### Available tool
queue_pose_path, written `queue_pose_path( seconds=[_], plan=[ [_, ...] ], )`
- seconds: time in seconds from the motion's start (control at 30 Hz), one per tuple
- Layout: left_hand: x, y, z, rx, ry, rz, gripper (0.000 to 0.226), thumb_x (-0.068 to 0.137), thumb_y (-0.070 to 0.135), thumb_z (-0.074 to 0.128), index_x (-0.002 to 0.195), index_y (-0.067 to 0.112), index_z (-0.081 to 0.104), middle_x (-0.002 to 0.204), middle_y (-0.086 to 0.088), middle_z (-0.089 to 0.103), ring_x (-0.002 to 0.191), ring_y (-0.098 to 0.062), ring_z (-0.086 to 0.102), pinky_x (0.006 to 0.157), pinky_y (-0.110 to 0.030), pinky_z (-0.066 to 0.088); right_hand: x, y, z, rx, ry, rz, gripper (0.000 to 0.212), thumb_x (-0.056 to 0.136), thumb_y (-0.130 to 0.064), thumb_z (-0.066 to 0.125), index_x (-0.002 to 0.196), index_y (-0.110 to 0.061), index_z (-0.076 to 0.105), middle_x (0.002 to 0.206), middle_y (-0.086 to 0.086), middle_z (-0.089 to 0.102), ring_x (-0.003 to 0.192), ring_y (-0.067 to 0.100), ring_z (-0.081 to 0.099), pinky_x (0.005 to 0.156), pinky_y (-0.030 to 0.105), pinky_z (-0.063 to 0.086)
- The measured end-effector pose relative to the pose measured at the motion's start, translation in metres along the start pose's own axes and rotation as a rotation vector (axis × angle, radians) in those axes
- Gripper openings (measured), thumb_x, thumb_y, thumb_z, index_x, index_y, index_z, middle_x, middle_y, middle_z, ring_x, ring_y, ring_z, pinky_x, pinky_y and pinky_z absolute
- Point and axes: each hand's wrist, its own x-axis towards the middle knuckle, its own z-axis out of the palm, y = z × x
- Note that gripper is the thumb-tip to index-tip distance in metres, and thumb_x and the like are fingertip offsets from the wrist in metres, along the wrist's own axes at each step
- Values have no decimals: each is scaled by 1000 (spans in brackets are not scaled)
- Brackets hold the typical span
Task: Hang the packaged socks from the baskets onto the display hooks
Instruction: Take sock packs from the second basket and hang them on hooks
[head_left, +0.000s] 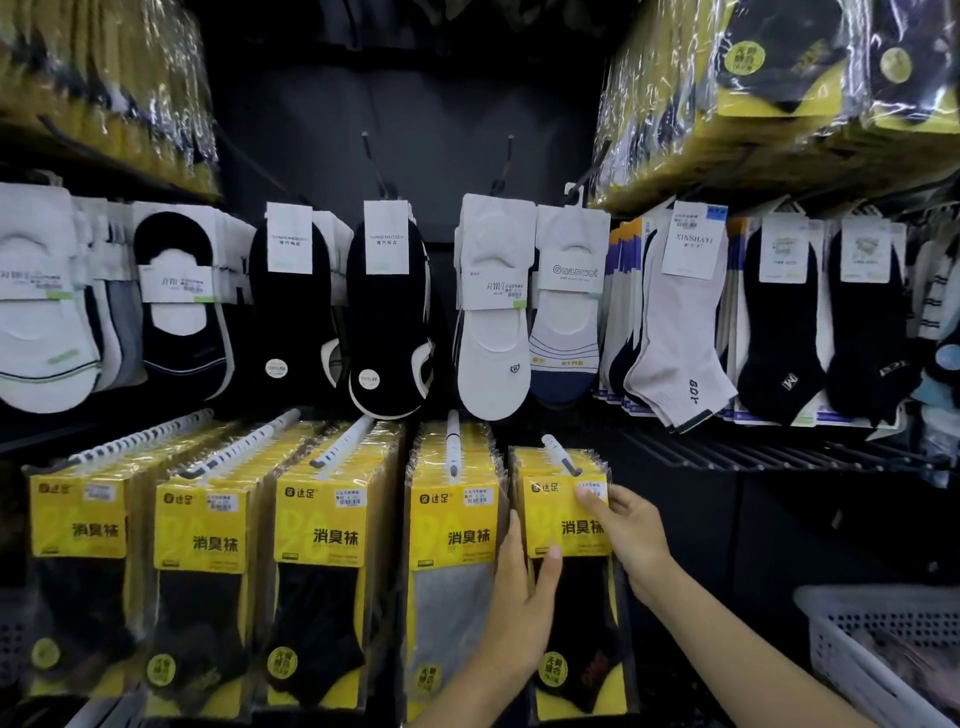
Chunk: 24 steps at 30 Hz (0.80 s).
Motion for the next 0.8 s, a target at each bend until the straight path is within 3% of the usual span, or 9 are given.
queue_pose_path(
  seconds=[0.2,0.47,0.6,0.7,0.8],
  plan=[
    [34,-21,16,138,63,-5,72,95,56,29,148,33,-14,157,17,-13,144,-3,-9,120,-34,3,24,27,11,-53,222,68,36,75,-39,77,94,-13,63,90,0,64,85,12,60,72,23,43],
    [26,-56,20,125,78,-60,69,97,49,34,151,26,-2,159,9,1,146,-8,3,120,-31,9,5,70,-14,-104,299,160,32,81,-23,75,104,-9,60,104,4,60,94,15,55,83,26,43],
    [-20,-89,13,-5,-2,-196,59,97,47,36,149,28,18,149,15,25,142,-7,21,110,-21,22,-48,99,-35,-193,183,243,28,83,-20,72,107,-9,62,108,5,61,103,19,58,95,38,49],
    [-75,-127,9,-17,-73,-310,54,96,48,37,146,31,28,139,21,34,128,0,34,102,-16,27,-107,127,-46,-200,55,360,17,84,-14,70,99,-9,63,106,10,65,98,21,62,83,32,51],
    [-138,-173,4,-20,-90,-462,47,98,41,38,143,26,33,134,18,38,118,1,37,98,-16,30,-168,164,-57,-294,-127,555,18,87,-14,68,103,-9,62,106,12,65,93,19,62,83,31,51]
  ],
)
